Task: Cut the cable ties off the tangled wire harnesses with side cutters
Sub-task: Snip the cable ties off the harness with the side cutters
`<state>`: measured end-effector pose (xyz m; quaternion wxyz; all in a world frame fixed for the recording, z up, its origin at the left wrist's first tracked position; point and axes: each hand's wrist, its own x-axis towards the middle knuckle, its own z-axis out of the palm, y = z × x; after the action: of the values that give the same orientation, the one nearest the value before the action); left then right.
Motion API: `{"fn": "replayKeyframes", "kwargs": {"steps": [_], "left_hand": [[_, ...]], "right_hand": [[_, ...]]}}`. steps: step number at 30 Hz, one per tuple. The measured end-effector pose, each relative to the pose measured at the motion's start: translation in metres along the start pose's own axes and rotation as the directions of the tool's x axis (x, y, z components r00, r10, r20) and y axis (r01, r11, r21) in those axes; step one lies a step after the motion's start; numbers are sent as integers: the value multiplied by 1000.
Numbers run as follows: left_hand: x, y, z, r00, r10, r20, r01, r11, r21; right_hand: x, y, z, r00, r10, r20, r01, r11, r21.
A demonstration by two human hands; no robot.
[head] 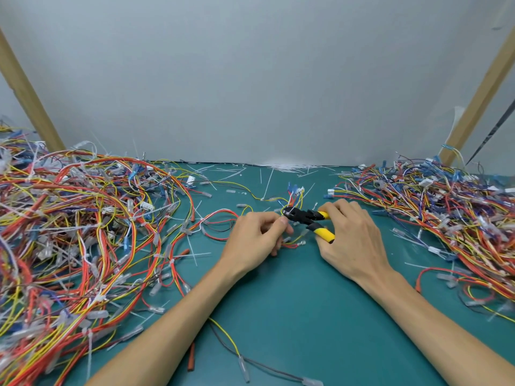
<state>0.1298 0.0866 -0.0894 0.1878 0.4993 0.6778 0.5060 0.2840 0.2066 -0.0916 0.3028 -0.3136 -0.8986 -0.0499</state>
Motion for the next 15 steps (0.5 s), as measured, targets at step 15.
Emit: {"fn": "replayKeyframes", "kwargs": {"steps": [15], "left_hand": [[-4,1,5,986,88,-144,-32,934,355]], "right_hand": [[0,1,-4,998,-37,49,41,994,-97]]}}
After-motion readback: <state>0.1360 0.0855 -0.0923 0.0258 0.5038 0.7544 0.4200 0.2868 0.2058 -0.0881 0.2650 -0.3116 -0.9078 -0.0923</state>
